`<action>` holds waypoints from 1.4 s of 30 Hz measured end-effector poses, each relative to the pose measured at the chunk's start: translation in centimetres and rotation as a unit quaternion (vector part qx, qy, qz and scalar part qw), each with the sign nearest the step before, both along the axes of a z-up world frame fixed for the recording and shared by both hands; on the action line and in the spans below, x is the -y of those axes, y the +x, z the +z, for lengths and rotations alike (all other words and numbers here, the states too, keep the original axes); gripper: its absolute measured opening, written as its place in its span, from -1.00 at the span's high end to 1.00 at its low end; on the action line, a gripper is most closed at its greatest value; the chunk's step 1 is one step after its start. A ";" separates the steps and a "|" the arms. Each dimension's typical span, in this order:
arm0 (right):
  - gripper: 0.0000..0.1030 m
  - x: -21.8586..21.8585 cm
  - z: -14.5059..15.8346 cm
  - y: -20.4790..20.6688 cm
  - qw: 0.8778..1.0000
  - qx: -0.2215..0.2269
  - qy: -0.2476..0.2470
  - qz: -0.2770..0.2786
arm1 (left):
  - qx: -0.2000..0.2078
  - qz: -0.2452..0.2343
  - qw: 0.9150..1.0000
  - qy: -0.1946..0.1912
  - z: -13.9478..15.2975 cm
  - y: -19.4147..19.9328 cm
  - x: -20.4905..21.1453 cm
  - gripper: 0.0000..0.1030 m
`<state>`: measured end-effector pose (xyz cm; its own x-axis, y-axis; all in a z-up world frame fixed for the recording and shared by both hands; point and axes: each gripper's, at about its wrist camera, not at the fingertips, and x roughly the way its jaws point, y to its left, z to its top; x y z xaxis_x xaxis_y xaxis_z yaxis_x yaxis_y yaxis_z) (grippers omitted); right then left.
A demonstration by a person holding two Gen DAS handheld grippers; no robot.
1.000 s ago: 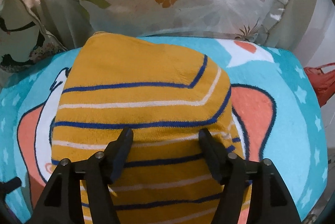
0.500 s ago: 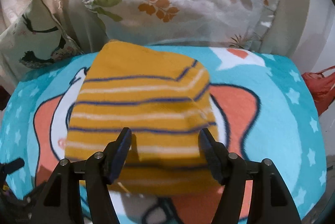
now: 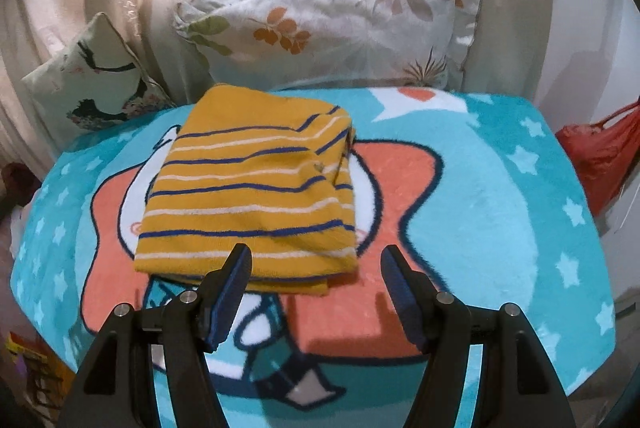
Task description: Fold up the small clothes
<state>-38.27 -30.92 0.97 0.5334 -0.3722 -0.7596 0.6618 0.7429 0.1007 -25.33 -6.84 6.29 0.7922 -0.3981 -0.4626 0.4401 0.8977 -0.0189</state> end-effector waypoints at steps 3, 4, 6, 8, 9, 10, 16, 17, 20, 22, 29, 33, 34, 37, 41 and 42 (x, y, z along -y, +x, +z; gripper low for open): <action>-0.39 -0.6 0.4 -0.7 1.000 0.007 -0.008 0.010 | 0.028 0.017 0.999 -0.034 2.3 -0.8 -1.9 -1.00; -0.39 -0.8 0.5 -0.9 1.000 0.009 -0.010 0.013 | 0.036 0.023 0.998 -0.043 3.0 -1.0 -2.5 -1.00; -0.39 -1.2 0.6 -1.2 1.000 0.014 -0.012 0.018 | 0.048 0.031 0.997 -0.056 4.4 -1.6 -3.5 -1.00; -0.39 -1.6 0.8 -1.5 0.999 0.020 -0.011 0.023 | 0.060 0.031 0.996 -0.063 5.3 -2.2 -4.2 -1.00; -0.39 -1.8 0.8 -1.6 0.999 0.022 -0.011 0.027 | 0.072 0.032 0.995 -0.066 5.9 -2.7 -4.5 -1.00; -0.40 -1.9 0.8 -1.7 0.999 0.022 -0.013 0.029 | 0.079 0.031 0.994 -0.065 6.2 -2.9 -4.7 -1.00; -0.41 -2.6 -0.1 -1.9 0.999 0.016 -0.002 0.037 | -0.019 -0.054 0.998 -0.015 4.7 -2.0 -2.9 -1.00; -0.41 -2.7 -0.3 -1.9 0.999 0.014 -0.001 0.039 | -0.049 -0.073 0.996 -0.006 3.9 -1.6 -2.3 -1.00; -0.42 -3.1 -1.1 -1.8 0.999 0.000 0.000 0.042 | -0.131 -0.110 0.985 0.027 0.1 -0.6 -0.3 -1.00; -0.42 -3.2 -1.7 -1.8 0.999 -0.010 0.004 0.039 | -0.175 -0.108 0.977 0.061 -2.8 0.0 0.9 -1.00; -0.42 -3.2 -4.1 -1.9 0.998 -0.048 0.020 0.033 | -0.270 -0.081 0.949 0.139 -10.7 0.1 2.7 -1.00; -0.42 -3.1 -4.7 -1.8 0.998 -0.060 0.023 0.028 | -0.269 -0.086 0.948 0.147 -11.5 -0.5 2.9 -1.00; -0.43 -3.1 -4.7 -1.7 0.998 -0.061 0.022 0.027 | -0.267 -0.086 0.948 0.148 -11.4 -0.6 2.8 -1.00; -0.43 -3.2 -4.7 -1.2 0.997 -0.064 0.020 0.025 | -0.260 -0.093 0.949 0.156 -11.3 -0.6 3.1 -1.00; -0.44 -3.4 -4.6 -0.4 0.997 -0.067 0.014 0.026 | -0.252 -0.100 0.948 0.164 -11.4 -0.3 3.5 -1.00; -0.44 -3.4 -4.5 -0.1 0.997 -0.067 0.014 0.027 | -0.250 -0.100 0.948 0.166 -11.4 -0.3 3.5 -1.00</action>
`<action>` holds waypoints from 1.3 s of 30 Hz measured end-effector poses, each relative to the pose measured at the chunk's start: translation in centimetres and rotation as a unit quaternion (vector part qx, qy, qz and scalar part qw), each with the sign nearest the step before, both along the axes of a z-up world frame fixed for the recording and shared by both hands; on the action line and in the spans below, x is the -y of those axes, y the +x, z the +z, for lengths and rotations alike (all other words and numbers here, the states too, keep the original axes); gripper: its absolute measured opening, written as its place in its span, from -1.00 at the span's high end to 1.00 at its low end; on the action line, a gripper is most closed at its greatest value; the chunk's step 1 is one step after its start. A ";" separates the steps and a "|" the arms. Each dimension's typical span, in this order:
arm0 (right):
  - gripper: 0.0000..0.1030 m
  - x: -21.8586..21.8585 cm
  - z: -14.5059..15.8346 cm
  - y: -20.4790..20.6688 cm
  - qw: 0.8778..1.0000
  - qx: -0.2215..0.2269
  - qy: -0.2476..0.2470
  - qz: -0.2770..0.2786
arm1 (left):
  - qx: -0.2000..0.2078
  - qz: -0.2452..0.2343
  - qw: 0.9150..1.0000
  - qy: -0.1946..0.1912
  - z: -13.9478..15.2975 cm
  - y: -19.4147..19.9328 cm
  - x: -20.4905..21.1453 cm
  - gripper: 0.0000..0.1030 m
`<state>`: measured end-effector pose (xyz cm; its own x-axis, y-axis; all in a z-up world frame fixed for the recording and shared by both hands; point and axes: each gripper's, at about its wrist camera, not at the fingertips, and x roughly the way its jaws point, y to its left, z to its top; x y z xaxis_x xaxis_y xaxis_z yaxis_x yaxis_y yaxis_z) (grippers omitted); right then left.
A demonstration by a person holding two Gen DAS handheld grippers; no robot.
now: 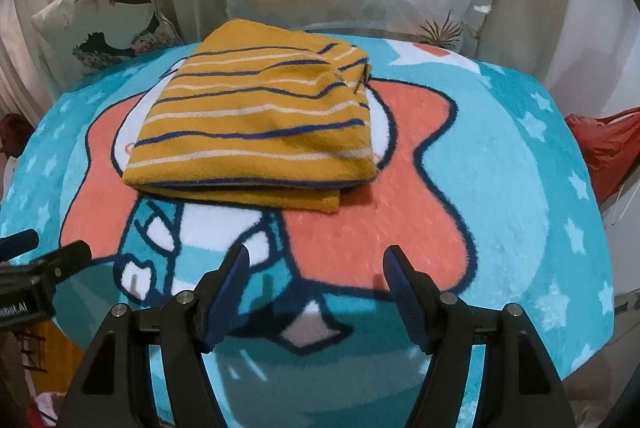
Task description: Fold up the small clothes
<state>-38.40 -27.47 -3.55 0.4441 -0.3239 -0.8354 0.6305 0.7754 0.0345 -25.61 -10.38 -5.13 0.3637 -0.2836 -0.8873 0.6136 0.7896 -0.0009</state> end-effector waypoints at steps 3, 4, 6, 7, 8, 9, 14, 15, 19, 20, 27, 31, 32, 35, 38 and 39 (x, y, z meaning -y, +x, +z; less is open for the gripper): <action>-0.46 -0.2 0.1 0.7 1.000 -0.002 -0.004 0.001 | 0.000 -0.005 1.000 0.003 -0.1 0.3 0.2 -1.00; -0.46 -0.2 0.1 0.9 1.000 -0.003 -0.004 0.001 | 0.000 -0.005 1.000 0.003 -0.1 0.5 0.2 -1.00; -0.46 -0.3 0.1 1.4 1.000 -0.004 -0.004 0.001 | -0.004 -0.007 1.000 0.002 -0.2 0.8 0.3 -1.00; -0.46 -0.3 0.0 1.6 1.000 -0.006 -0.004 0.001 | -0.005 -0.006 1.000 0.002 -0.2 0.9 0.3 -1.00; -0.46 -0.3 0.0 1.7 1.000 -0.006 -0.004 0.000 | -0.006 -0.006 1.000 0.001 -0.2 1.1 0.4 -1.00; -0.47 -0.2 0.0 1.9 1.000 -0.007 -0.005 -0.001 | -0.007 -0.006 1.000 0.001 -0.3 1.3 0.4 -1.00; -0.47 0.3 -0.1 2.5 1.000 -0.009 -0.007 -0.012 | -0.011 -0.007 1.000 -0.001 -0.5 2.1 0.7 -1.00; -0.47 0.4 -0.2 2.6 1.000 -0.010 -0.006 -0.014 | -0.012 -0.008 1.000 0.000 -0.6 2.2 0.8 -1.00; -0.47 0.9 -0.4 2.9 1.000 -0.015 -0.005 -0.023 | -0.018 -0.011 1.000 0.003 -0.9 2.9 1.2 -1.00; -0.47 0.9 -0.5 3.0 1.000 -0.017 -0.006 -0.025 | -0.019 -0.012 1.000 0.003 -1.0 3.0 1.3 -1.00; -0.47 1.6 -0.7 3.2 0.999 -0.022 -0.006 -0.039 | -0.031 -0.027 0.999 0.009 -1.6 3.4 2.4 -1.00; -0.47 2.0 -0.9 3.0 0.999 -0.024 -0.003 -0.047 | -0.036 -0.036 0.999 0.016 -2.0 3.4 3.0 -1.00; -0.47 2.1 -1.0 3.0 0.998 -0.025 -0.002 -0.049 | -0.036 -0.037 0.999 0.017 -2.0 3.4 3.1 -1.00; -0.47 2.3 -1.1 2.9 0.998 -0.026 -0.001 -0.052 | -0.037 -0.039 0.998 0.017 -2.1 3.3 3.3 -1.00; -0.47 2.4 -1.2 2.9 0.998 -0.027 0.000 -0.051 | -0.038 -0.038 0.998 0.018 -2.2 3.2 3.3 -1.00; -0.48 2.4 -1.2 2.9 0.998 -0.028 0.000 -0.051 | -0.039 -0.038 0.998 0.018 -2.2 3.2 3.3 -1.00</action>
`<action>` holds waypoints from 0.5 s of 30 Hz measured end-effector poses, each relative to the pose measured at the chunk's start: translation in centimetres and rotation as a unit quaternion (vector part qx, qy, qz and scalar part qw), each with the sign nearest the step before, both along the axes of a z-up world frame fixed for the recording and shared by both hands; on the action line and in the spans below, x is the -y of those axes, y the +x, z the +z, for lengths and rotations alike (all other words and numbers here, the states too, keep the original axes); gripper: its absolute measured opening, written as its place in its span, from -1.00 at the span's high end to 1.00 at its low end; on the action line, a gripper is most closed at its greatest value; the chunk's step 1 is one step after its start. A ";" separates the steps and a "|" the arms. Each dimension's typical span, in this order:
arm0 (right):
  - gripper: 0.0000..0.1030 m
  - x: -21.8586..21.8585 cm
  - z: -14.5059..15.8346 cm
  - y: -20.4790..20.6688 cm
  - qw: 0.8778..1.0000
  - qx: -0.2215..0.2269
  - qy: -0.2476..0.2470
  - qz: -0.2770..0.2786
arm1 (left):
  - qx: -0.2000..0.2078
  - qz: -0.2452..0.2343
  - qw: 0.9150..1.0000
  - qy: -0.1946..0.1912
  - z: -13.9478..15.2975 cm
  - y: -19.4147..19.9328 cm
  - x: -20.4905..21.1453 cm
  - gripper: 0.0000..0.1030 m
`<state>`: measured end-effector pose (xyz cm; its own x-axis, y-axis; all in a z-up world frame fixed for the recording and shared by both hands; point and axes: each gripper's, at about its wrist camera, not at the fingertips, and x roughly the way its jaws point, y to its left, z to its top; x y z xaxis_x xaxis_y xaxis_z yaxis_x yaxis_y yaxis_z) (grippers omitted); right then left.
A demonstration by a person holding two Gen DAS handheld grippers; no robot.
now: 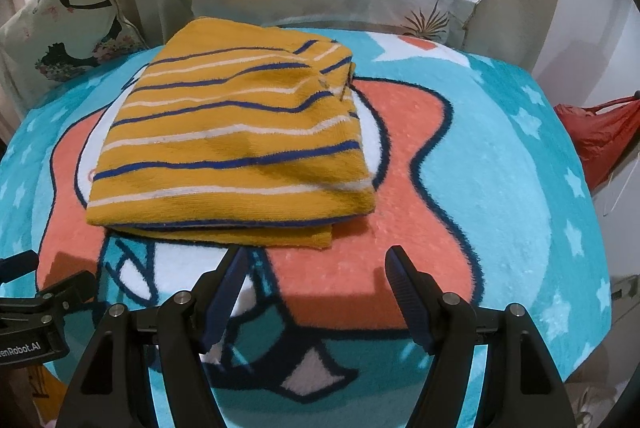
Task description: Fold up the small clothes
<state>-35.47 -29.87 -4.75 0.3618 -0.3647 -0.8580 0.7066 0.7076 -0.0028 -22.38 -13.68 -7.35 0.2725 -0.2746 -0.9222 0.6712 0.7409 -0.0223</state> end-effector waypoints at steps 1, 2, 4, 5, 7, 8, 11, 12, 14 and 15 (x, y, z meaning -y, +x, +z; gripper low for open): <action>-0.48 0.0 0.0 0.0 1.000 0.000 0.000 0.001 | -0.001 0.001 1.000 0.000 0.0 0.1 0.1 -1.00; -0.48 0.0 0.0 0.0 1.000 0.000 0.000 0.000 | -0.001 0.002 1.000 0.000 0.0 0.1 0.1 -1.00; -0.48 -0.1 0.0 0.0 1.000 0.000 -0.001 0.000 | -0.002 0.004 1.000 0.001 -0.1 0.1 0.1 -1.00; -0.48 -0.1 0.0 0.0 1.000 0.000 -0.002 0.001 | -0.002 0.005 1.000 0.001 -0.1 0.2 0.0 -1.00; -0.48 -0.1 -0.1 -0.1 1.000 0.000 -0.002 0.002 | -0.004 0.006 1.000 0.001 -0.1 0.1 -0.1 -1.00; -0.48 -0.1 -0.1 -0.2 1.000 0.000 -0.002 0.003 | -0.004 0.007 1.000 0.001 -0.1 0.1 -0.1 -1.00; -0.49 -0.1 -0.1 -0.2 1.000 0.000 -0.002 0.002 | -0.004 0.009 1.000 0.002 -0.2 -0.2 -0.2 -1.00; -0.49 -0.1 -0.1 -0.3 1.000 0.001 -0.002 0.003 | -0.004 0.010 1.000 0.002 -0.2 -0.3 -0.2 -1.00; -0.49 -0.1 -0.1 -0.5 1.000 0.001 -0.001 0.005 | -0.004 0.012 1.000 0.002 -0.2 -0.5 -0.3 -1.00; -0.49 -0.1 -0.1 -0.6 1.000 0.001 -0.001 0.006 | -0.005 0.013 1.000 0.002 -0.3 -0.6 -0.3 -1.00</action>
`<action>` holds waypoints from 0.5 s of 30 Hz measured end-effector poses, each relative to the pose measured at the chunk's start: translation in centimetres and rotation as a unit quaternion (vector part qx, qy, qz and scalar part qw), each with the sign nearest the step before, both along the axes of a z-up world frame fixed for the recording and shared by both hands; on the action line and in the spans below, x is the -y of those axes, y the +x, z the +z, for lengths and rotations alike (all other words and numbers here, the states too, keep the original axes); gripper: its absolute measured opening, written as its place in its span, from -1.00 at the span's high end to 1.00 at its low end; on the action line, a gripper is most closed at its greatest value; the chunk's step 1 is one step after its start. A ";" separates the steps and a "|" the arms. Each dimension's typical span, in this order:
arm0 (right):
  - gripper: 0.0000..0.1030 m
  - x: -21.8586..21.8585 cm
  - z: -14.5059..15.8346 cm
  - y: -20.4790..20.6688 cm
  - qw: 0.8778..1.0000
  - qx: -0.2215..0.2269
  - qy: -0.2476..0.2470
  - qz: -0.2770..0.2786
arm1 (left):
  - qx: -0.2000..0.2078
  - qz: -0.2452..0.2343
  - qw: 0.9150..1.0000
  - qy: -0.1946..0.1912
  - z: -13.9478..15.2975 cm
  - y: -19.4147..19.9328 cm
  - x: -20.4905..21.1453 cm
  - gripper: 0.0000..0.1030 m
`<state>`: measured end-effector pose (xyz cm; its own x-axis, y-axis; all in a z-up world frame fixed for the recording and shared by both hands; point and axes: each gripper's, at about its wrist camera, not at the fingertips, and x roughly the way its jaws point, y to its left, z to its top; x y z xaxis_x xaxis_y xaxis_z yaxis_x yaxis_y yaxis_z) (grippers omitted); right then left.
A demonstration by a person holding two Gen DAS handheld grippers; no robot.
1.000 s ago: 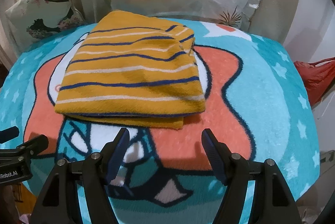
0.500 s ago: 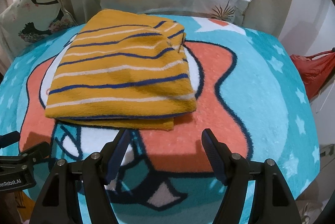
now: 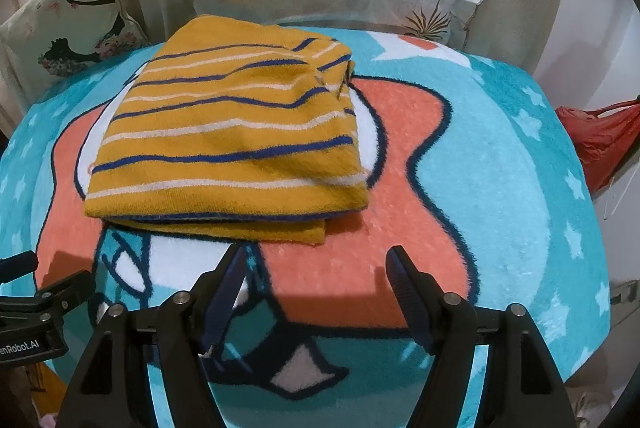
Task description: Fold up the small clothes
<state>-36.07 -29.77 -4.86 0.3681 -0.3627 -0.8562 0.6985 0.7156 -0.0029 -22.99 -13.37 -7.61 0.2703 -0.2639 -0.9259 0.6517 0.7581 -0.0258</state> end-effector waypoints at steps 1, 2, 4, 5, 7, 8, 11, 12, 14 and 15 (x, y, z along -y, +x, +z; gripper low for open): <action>-0.49 0.0 0.0 -0.1 1.000 0.000 0.000 0.001 | 0.000 0.002 1.000 0.000 0.0 -0.1 0.0 -1.00; -0.49 0.0 0.0 -0.2 1.000 0.001 0.000 0.002 | 0.000 0.003 1.000 0.000 0.0 -0.3 -0.1 -1.00; -0.49 0.0 0.1 -0.5 1.000 0.001 0.000 0.004 | 0.001 0.006 1.000 0.000 0.0 -0.6 -0.1 -1.00; -0.49 0.0 0.1 -0.6 1.000 0.002 0.000 0.005 | 0.001 0.008 1.000 0.001 0.0 -0.7 -0.2 -1.00; -0.49 0.1 0.1 -0.8 1.000 0.003 0.000 0.008 | 0.001 0.012 1.000 0.001 0.0 -1.1 -0.3 -1.00; -0.49 0.1 0.1 -0.9 1.000 0.003 -0.001 0.009 | 0.001 0.014 1.000 0.000 0.0 -1.2 -0.4 -1.00; -0.50 -0.1 0.2 -1.3 1.000 0.004 -0.002 0.014 | 0.002 0.021 1.000 0.000 -0.1 -1.7 -0.6 -1.00; -0.50 -0.1 0.2 -1.5 1.000 0.005 -0.003 0.016 | 0.002 0.023 1.000 -0.001 -0.1 -1.9 -0.7 -1.00; -0.50 -0.2 0.3 -1.8 1.000 0.006 -0.005 0.021 | 0.003 0.027 1.000 -0.002 0.0 -2.2 -0.8 -1.00; -0.50 -0.2 0.4 -1.9 1.000 0.007 -0.006 0.024 | 0.003 0.029 1.000 -0.003 0.0 -2.4 -0.8 -1.00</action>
